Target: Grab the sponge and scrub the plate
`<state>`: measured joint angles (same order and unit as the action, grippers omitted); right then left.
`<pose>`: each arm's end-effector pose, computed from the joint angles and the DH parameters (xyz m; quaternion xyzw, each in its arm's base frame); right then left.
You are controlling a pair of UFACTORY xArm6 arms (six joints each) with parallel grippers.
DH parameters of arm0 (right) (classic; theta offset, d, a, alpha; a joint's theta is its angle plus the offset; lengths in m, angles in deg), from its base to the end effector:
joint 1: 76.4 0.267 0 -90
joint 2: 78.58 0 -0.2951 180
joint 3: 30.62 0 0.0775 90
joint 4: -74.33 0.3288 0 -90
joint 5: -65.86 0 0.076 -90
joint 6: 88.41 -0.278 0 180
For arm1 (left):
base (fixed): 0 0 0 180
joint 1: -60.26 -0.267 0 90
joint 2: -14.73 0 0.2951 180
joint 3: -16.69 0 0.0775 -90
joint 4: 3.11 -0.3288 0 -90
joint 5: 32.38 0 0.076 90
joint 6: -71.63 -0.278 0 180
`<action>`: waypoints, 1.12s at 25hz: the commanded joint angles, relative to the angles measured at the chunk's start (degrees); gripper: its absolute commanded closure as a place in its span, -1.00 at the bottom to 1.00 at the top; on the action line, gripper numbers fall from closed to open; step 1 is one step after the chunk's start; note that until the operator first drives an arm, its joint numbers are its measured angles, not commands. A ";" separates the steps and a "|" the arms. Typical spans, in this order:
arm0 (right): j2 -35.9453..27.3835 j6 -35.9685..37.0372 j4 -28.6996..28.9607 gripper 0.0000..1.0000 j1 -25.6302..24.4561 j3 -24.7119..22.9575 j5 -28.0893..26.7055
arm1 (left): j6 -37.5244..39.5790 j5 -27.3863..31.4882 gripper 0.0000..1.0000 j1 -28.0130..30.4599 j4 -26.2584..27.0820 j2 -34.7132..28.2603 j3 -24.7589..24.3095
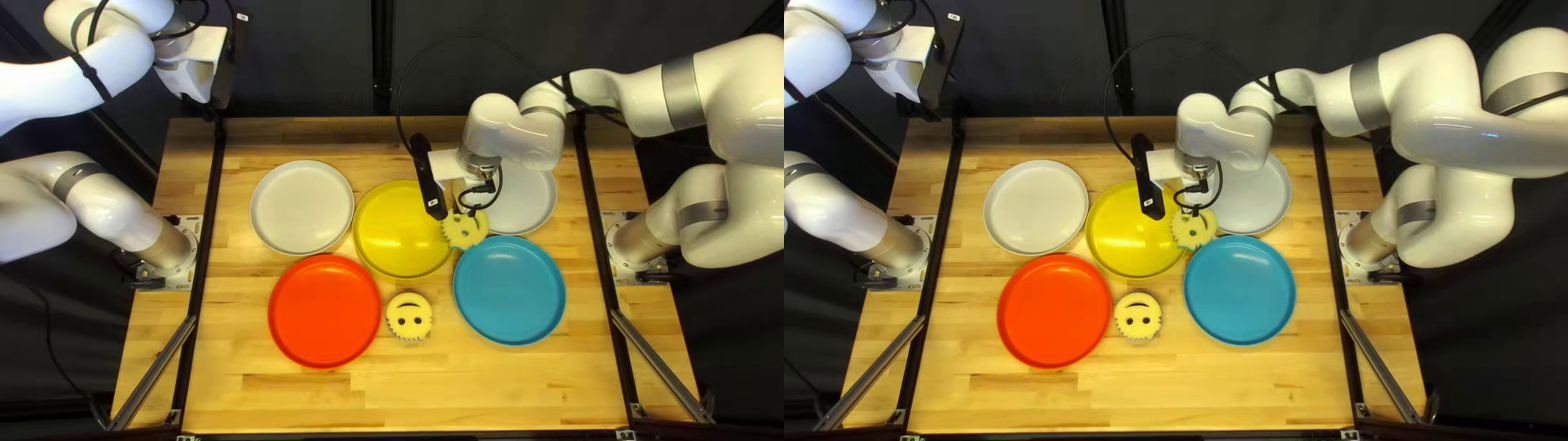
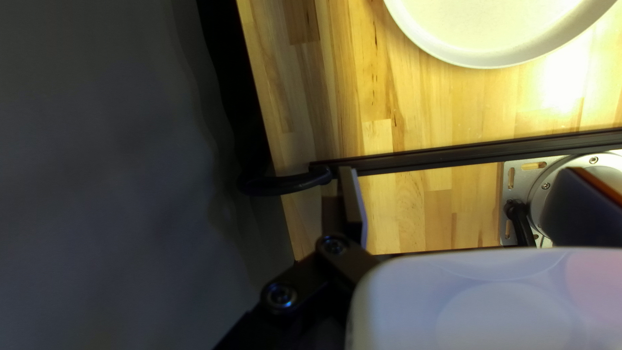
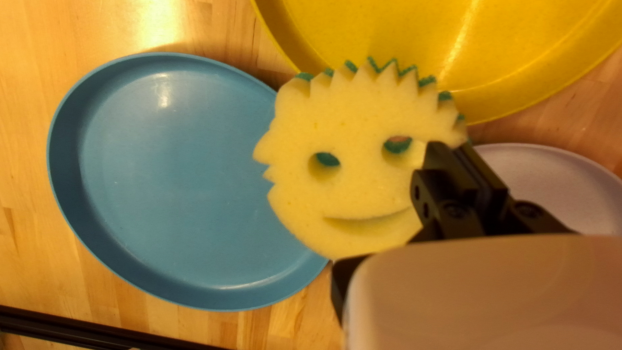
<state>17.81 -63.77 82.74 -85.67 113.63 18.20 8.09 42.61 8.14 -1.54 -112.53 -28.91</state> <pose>0.4051 -0.0432 0.1206 -0.9949 -0.0845 -0.0175 0.0514 0.1685 0.2055 0.2637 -0.9935 0.0966 -0.0423 0.0421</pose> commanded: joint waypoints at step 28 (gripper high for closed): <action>-3.60 -23.10 -5.65 1.00 16.09 -9.65 4.89 | 0.00 0.00 -1.00 0.00 0.00 0.00 0.00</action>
<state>14.21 -86.87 77.09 -69.57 103.98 23.10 8.09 42.61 8.14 -1.54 -112.53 -28.91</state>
